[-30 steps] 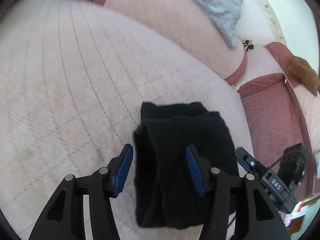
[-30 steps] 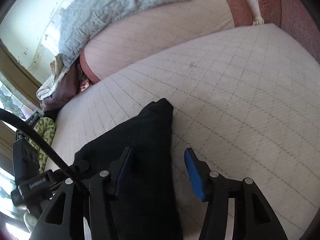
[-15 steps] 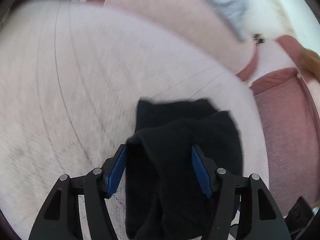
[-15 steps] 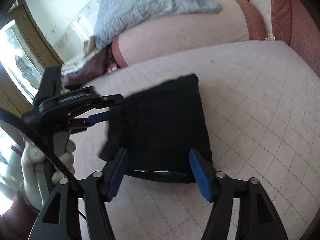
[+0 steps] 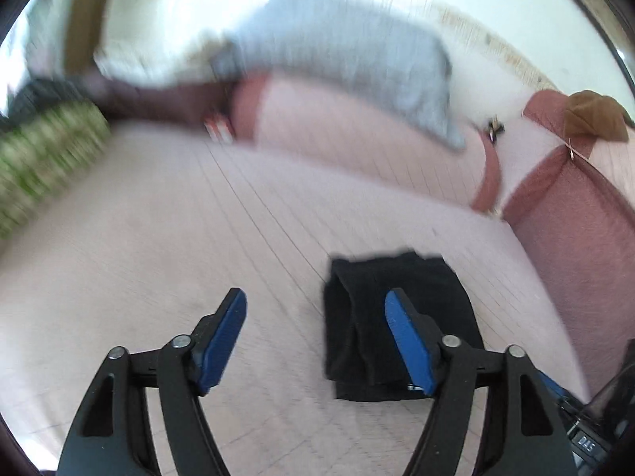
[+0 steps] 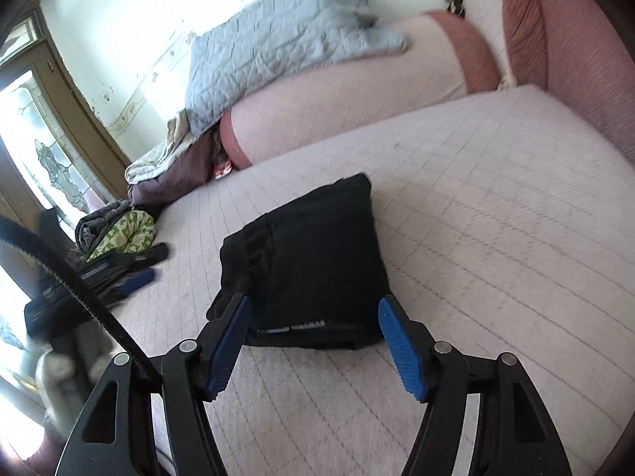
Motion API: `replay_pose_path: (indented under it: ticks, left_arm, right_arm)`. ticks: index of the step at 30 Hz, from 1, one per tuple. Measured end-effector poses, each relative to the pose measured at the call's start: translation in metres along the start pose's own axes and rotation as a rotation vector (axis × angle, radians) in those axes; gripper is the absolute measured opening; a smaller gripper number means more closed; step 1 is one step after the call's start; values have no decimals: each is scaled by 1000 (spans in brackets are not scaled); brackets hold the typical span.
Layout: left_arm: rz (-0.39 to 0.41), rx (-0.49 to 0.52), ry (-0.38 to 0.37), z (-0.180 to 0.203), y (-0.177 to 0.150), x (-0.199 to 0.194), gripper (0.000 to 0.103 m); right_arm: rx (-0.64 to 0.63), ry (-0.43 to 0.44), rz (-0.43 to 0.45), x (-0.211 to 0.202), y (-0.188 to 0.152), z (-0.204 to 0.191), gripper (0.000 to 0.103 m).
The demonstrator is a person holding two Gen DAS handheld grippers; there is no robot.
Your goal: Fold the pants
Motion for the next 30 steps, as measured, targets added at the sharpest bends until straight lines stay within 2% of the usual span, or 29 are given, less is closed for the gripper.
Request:
replay_pose_path:
  ticks: [2,4,7,11,16,19,24,30]
  left_arm:
    - [128,32,65,6,-4,-34,102]
    - [250,46,99,16,-9,-62,103]
    - [303,77,128,25,-20,-80,103]
    - [229,139,142,33,-44,-65,103]
    - [12,143,146,22,-77,-27,103]
    - [-72,142,162,20,-86,-10,103]
    - [-134,120,123,22,-96,0,103]
    - [-165,116,112,23,-102,4,103]
  right_arm:
    - [-41,-60,41,-15,-8,-4,72]
    - [-102,-161,110,-35,-22,-10,75]
    - [-168,-255,153,-47,-40,-16,97]
    - [-169,-246,97,-39,-46,-16,97]
    - [-135,-255,46,-26,-52,-6,97]
    - [-103,-241,6,-18,-59,-1,97]
    - [-106,-230,-32,-8,-65,-3,97]
    - [-104,-219,-70,2,-71,-5,97]
Point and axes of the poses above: each gripper's, at about its wrist camera, not at the fingertips, and x roughly the way its jaws point, z to its right, y to its top, the point moved 4 cm from there along x, roughly the way its jaws point, and after that the axes turned 4 degrees about z, right-handed, at the moved point
